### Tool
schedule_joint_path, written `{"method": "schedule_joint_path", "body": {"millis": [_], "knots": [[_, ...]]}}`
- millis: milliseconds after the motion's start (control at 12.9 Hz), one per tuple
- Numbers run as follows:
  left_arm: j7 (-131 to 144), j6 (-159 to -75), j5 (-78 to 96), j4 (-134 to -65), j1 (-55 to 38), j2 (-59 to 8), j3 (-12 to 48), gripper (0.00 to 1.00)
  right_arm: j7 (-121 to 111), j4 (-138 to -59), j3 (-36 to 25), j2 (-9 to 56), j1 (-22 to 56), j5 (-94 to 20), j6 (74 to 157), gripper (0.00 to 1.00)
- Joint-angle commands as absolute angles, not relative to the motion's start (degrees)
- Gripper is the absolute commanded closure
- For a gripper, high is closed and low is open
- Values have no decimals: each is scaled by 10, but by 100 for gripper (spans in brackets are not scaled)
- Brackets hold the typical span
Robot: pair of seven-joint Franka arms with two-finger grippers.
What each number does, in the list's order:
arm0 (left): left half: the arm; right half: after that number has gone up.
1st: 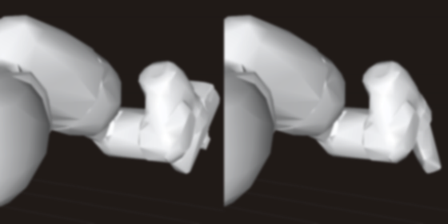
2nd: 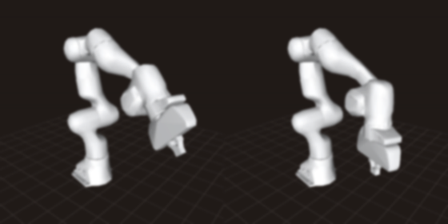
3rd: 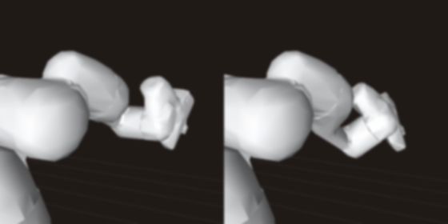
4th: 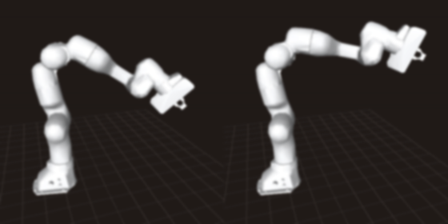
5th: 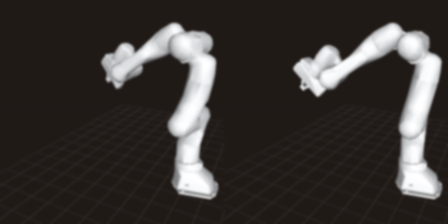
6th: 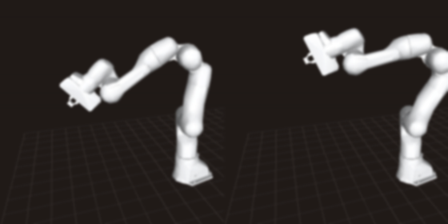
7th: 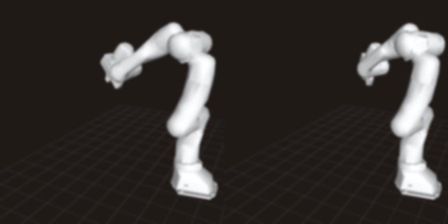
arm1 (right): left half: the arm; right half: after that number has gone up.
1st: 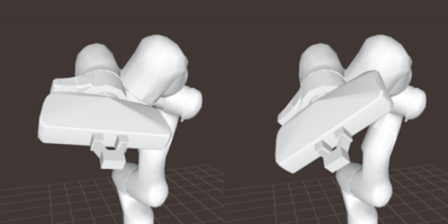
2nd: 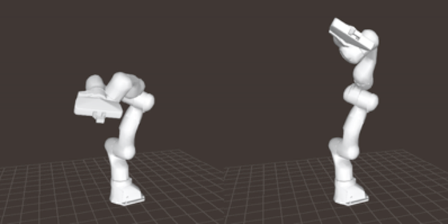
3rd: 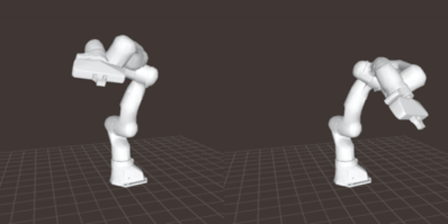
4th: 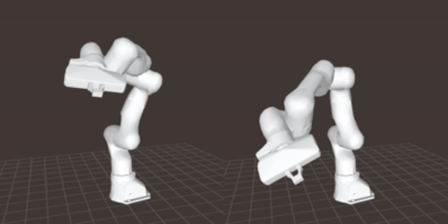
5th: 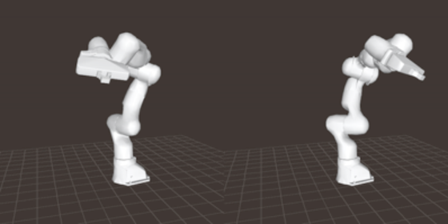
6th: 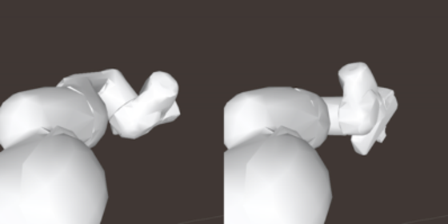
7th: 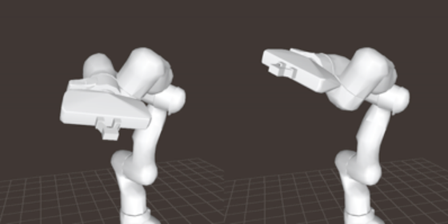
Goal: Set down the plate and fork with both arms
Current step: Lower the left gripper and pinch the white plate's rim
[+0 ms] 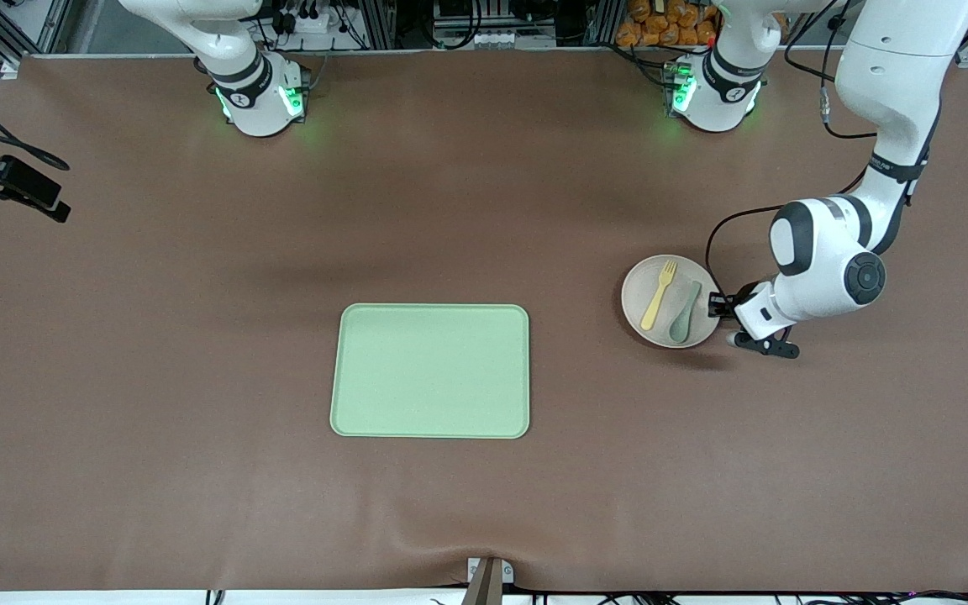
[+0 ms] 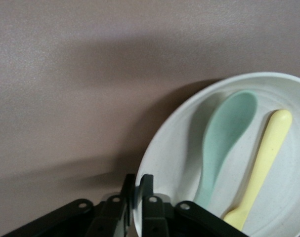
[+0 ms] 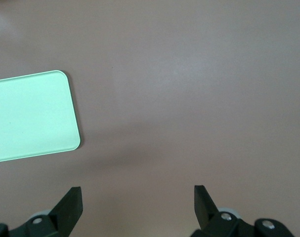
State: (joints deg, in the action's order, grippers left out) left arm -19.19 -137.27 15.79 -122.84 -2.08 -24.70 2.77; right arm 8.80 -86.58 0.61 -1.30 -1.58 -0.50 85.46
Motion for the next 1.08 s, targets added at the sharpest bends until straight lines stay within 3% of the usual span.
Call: {"method": "schedule_joint_path", "body": {"millis": [0, 232, 1004], "knots": [[-208, -1377, 172, -1222, -23, -252, 28, 100, 87, -864, 13, -15, -26, -12, 856, 0], [-208, -1367, 172, -1205, -17, -249, 39, 100, 87, -864, 13, -15, -26, -12, 856, 0], [-193, -1217, 289, -1050, -24, -247, 68, 100, 87, -864, 12, -14, -28, -12, 860, 0]]}}
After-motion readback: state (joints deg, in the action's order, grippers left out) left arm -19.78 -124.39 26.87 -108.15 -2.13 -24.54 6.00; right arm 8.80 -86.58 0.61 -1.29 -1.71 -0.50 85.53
